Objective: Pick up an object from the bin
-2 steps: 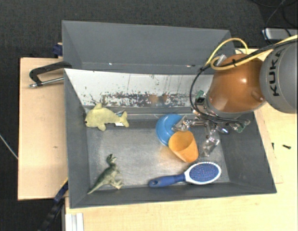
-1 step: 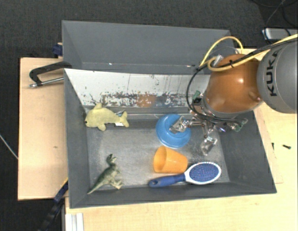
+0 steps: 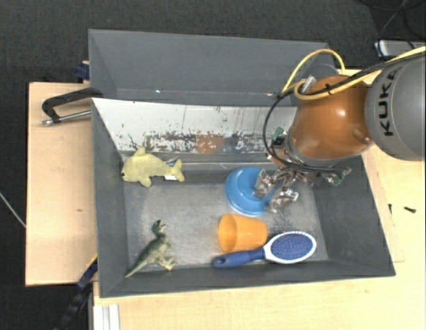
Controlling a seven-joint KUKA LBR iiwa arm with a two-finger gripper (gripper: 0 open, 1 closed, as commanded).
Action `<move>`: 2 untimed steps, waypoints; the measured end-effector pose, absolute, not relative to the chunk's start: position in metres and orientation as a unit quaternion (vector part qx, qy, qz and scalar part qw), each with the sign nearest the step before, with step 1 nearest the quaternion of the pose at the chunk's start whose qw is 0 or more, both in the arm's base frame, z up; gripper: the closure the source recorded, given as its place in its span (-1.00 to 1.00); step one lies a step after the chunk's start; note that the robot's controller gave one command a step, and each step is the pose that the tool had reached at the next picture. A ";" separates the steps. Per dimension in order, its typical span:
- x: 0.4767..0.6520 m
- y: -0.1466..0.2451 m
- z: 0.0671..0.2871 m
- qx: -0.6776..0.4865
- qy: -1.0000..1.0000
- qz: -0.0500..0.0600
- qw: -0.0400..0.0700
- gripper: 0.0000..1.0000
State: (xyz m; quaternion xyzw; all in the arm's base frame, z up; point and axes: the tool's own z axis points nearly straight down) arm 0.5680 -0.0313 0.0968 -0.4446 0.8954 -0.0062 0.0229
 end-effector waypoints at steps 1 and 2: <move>0.570 -0.029 0.263 -0.498 0.867 -0.004 0.007 1.00; 0.568 -0.029 0.258 -0.498 0.867 0.000 0.003 -1.00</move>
Offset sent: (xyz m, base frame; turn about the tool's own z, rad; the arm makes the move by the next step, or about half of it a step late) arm -0.0015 0.0013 0.1601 -0.1217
